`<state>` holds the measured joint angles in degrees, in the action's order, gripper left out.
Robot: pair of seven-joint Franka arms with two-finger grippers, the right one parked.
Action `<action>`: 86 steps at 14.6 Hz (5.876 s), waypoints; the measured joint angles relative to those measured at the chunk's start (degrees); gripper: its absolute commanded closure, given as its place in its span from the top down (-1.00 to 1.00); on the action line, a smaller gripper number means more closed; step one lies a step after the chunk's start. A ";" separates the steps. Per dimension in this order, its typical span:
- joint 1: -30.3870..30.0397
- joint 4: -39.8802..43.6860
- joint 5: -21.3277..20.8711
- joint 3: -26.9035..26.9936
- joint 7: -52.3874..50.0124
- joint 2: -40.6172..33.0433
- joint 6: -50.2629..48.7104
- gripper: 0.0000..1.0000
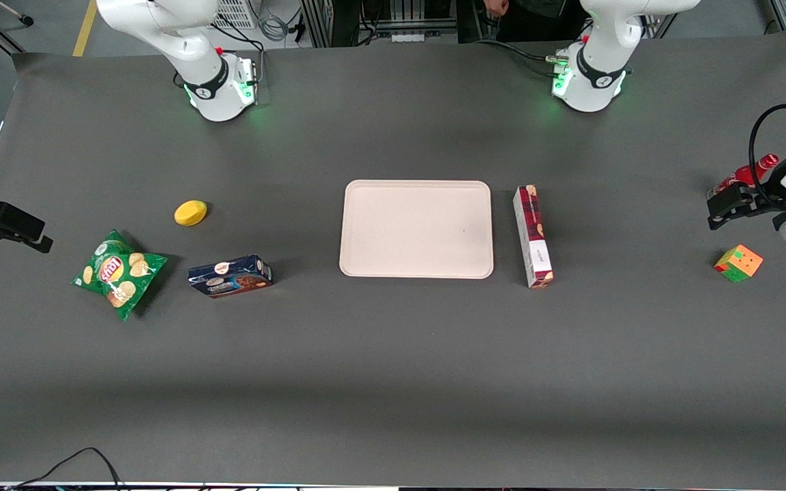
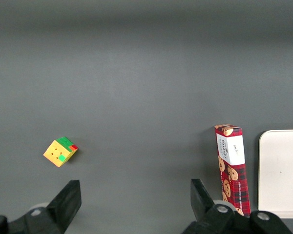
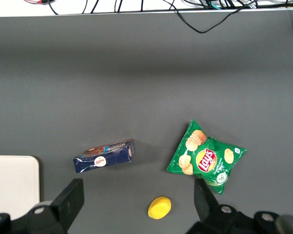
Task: Place red cookie box on tray
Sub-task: 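Move the left gripper toward the standing red plaid cookie box, then lower the open left gripper around the cookie box and close it, then lift the gripped cookie box up off the table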
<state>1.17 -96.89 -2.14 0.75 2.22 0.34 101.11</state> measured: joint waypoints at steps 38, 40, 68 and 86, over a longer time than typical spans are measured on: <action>0.29 -44.14 3.31 -21.50 -25.98 -4.06 38.92 1.00; 0.26 -44.68 3.34 -22.41 -27.46 -2.10 41.65 1.00; -0.07 -44.94 -1.55 -23.69 -31.07 16.05 56.74 -0.35; -0.49 -18.21 -3.39 -21.53 -27.55 0.86 13.53 -0.94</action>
<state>0.68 -115.11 -5.54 -20.77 -25.33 1.21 114.64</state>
